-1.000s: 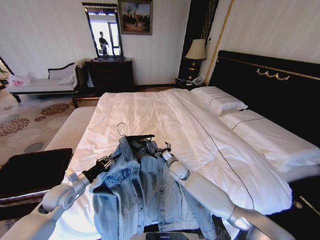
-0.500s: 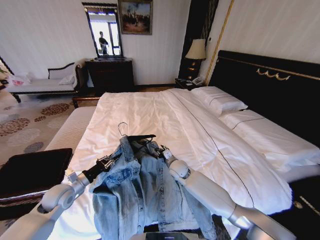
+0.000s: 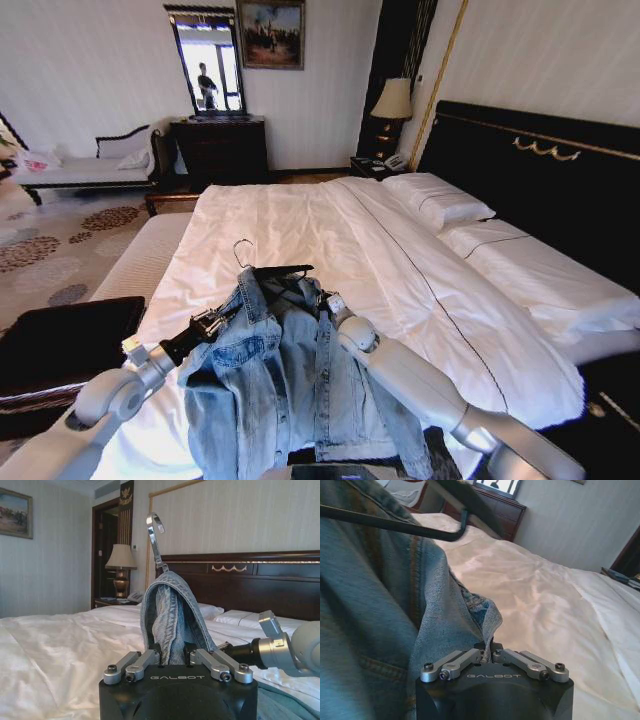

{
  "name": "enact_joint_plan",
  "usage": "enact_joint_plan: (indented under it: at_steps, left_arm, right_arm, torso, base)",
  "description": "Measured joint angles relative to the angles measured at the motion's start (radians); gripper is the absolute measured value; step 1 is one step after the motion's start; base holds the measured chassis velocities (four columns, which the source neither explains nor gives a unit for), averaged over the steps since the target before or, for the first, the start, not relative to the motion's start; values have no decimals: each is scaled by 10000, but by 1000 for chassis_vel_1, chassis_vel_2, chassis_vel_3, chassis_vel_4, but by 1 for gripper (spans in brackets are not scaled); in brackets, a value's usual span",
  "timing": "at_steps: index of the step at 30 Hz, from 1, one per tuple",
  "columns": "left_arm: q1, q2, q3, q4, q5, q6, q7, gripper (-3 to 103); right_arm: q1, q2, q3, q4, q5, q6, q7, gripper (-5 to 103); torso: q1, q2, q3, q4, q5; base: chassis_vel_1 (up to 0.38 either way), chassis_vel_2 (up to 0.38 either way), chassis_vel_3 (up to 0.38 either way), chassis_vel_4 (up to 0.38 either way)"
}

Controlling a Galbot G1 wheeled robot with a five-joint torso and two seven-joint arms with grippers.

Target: Pick up the clothes from the bed and hang them on the clothes hanger.

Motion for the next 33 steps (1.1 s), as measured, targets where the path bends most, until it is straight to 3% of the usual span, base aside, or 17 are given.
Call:
enact_joint_plan:
  at_steps: [11,25,30,32,33]
  left_arm:
    - [961,-386,-999,-359,55,-332,478,20]
    - [1359,-574,-966,-1148,104,-377,617,19]
    - [1911,-749,-959,-1393,286,-503,756,15]
    - [2016,-815,-854,-1423,430,-544,795,6]
    - [2016,-815,-854,-1423,430,-544,795,6]
  right_arm:
    - [886,-72,166,-586,734,54,449,1]
    - [1711,-433,237,-911,1077,231,415,1]
    - [1972,-612,321,-852,1246,382,419,1]
    - [2026,-731,370,-540,1386,414,430,1]
    - [2026,-731,370,-540,1386,414,430,1]
  torso:
    - [0,2,0,0,1]
    - [0,1,0,1,2]
    - [0,1,0,1,4]
    - [0,1,-1,2,2]
    - [0,1,-1,2,2]
  base:
    - [0,0,0,0]
    - [0,0,0,0]
    - [0,0,0,0]
    - [0,0,0,0]
    - [0,0,0,0]
